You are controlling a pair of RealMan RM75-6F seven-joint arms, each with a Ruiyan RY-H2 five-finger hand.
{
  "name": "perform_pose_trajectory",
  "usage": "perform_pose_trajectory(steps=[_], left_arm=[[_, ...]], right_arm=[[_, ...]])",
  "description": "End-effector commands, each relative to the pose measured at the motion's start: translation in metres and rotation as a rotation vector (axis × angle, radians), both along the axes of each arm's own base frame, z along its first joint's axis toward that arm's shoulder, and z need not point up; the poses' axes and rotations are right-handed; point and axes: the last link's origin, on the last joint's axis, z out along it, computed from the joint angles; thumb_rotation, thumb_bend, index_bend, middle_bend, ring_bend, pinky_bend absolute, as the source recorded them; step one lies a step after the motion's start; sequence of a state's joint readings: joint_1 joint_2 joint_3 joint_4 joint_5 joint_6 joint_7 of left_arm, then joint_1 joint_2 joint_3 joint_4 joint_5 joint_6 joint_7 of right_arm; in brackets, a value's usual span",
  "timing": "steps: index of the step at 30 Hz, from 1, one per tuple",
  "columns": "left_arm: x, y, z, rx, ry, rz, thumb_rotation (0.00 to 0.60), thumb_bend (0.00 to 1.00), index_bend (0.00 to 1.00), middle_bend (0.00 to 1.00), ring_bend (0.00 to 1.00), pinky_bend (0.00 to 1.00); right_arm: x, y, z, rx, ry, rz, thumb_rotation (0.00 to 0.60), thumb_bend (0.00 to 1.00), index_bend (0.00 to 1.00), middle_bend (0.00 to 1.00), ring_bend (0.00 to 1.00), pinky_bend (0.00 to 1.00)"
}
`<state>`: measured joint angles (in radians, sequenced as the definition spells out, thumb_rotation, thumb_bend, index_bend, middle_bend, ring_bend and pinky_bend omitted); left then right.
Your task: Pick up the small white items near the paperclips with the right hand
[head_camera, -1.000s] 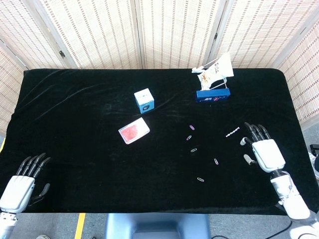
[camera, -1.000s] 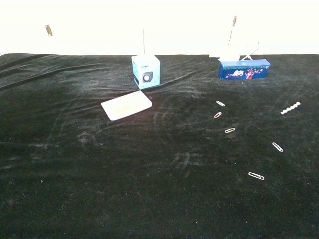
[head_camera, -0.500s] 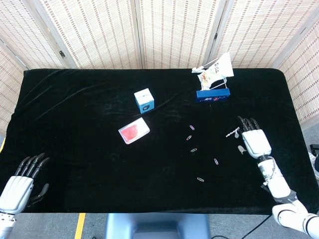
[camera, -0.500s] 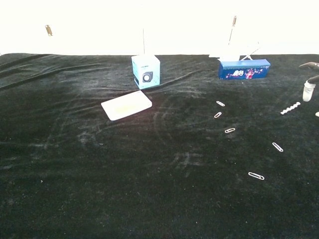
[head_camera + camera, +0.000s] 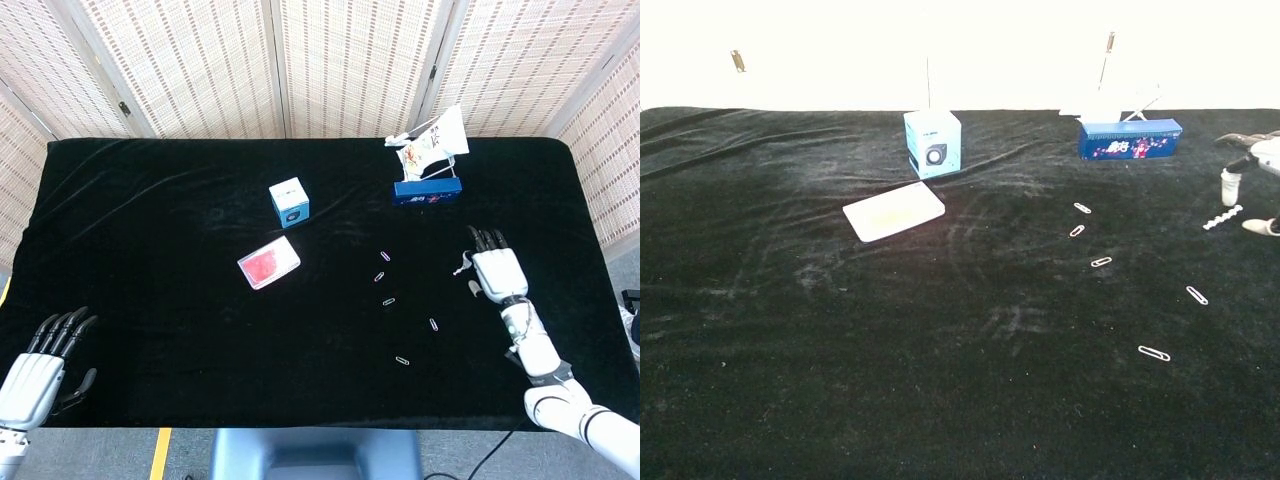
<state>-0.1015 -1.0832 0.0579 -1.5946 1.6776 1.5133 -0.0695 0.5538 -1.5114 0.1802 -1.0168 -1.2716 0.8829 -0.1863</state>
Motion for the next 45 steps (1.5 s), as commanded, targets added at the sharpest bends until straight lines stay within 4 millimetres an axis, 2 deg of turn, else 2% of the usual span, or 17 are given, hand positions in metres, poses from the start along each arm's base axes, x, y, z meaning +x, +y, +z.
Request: perform_pose_trajectory(steps=[1,29,45], left_arm=[[0.0,0.0,0.001,0.003,-0.003,0.001,0.6,0.5,0.0,0.0,0.0,0.0],[-0.002,0.001,0.004,0.007,-0.009,0.009,0.6,0.5,0.0,0.0,0.0,0.0],[-0.002,0.0,0.005,0.007,-0.015,0.007,0.6,0.5,0.0,0.0,0.0,0.0]], right_arm=[[0.003,-0.007,-0.005,0.0,-0.003,-0.009,0.6,0.35,0.44,0.0,0.0,0.0],[0.001,-0.023,-0.031,0.038,0.029,-0.053,0.6,0.37,0.44,0.0,0.0,0.0],[-0.002,-0.024,-0.033,0.025,0.06,-0.06,0.6,0.5,0.54,0.0,0.0,0.0]])
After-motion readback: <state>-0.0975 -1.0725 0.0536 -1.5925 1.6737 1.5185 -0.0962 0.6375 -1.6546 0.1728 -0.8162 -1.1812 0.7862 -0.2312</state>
